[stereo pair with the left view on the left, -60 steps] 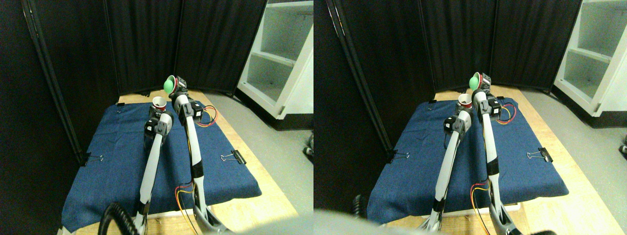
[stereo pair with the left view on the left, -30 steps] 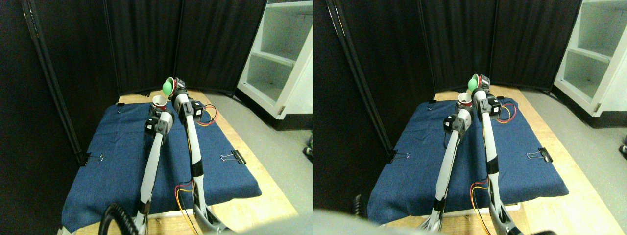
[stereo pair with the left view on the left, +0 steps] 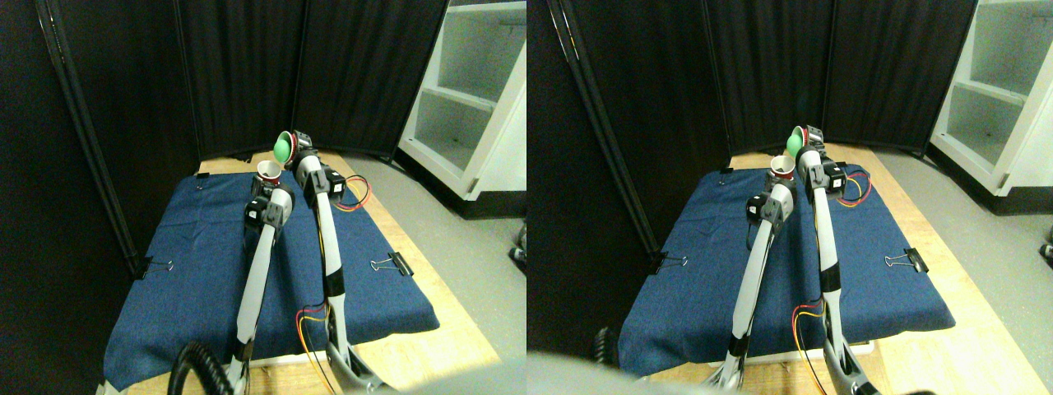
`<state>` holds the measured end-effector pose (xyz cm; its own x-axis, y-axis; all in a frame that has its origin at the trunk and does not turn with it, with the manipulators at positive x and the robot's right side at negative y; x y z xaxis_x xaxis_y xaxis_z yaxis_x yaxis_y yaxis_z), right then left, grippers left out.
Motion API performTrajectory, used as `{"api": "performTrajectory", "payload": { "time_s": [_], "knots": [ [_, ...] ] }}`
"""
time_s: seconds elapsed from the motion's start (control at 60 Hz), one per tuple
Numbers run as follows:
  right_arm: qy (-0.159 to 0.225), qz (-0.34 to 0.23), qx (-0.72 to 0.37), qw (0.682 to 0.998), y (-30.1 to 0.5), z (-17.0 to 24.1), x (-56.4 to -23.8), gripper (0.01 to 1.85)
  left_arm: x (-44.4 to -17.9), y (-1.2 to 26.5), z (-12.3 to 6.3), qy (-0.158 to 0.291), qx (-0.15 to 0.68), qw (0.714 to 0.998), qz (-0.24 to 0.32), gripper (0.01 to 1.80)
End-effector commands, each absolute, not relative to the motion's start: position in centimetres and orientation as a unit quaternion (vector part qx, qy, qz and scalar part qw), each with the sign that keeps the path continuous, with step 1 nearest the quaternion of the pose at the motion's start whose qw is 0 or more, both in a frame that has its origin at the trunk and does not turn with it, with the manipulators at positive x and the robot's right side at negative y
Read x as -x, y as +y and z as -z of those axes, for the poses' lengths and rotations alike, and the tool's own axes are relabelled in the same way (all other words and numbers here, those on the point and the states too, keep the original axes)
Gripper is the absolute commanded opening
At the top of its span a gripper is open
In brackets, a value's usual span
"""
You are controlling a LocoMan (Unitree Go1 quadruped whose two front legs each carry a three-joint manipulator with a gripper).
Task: Pour (bimanual)
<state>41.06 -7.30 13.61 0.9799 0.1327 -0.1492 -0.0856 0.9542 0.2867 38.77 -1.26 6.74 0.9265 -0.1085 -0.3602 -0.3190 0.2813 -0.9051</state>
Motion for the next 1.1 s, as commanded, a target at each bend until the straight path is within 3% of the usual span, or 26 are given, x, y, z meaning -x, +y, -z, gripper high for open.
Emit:
{"api": "performTrajectory", "payload": {
  "time_s": [0.017, 0.433, 0.467, 0.55, 0.683, 0.833, 0.967, 1.1],
  "knots": [
    [0.061, -0.063, -0.144, 0.986, -7.3, -14.9, -41.0, 0.33, -38.8, -1.8, -7.7, 0.158, 0.608, 0.776, -0.052, 0.33],
    [0.06, -0.101, -0.067, 0.991, -6.9, -15.0, -41.1, 0.33, -38.8, -2.0, -7.7, 0.162, 0.603, 0.779, -0.048, 0.33],
    [0.064, -0.099, -0.066, 0.991, -6.9, -14.9, -41.2, 0.46, -38.8, -2.0, -7.7, 0.162, 0.603, 0.78, -0.048, 0.33],
    [0.066, -0.101, -0.048, 0.992, -6.8, -14.9, -41.3, 0.56, -38.9, -2.1, -7.7, 0.161, 0.605, 0.778, -0.049, 0.33],
    [0.072, -0.103, -0.025, 0.992, -6.6, -14.8, -41.2, 0.55, -38.9, -1.9, -7.7, 0.161, 0.604, 0.779, -0.051, 0.33],
    [0.076, -0.098, 0.039, 0.991, -6.3, -14.7, -40.9, 0.38, -39.0, -1.9, -7.7, 0.16, 0.606, 0.778, -0.051, 0.33],
    [0.073, -0.09, -0.003, 0.993, -6.4, -14.4, -41.0, 0.34, -38.9, -1.9, -7.7, 0.155, 0.607, 0.778, -0.051, 0.33],
    [0.062, -0.028, -0.11, 0.992, -7.3, -14.2, -41.8, 0.33, -38.9, -1.7, -7.7, 0.155, 0.605, 0.779, -0.044, 0.33]
  ]
}}
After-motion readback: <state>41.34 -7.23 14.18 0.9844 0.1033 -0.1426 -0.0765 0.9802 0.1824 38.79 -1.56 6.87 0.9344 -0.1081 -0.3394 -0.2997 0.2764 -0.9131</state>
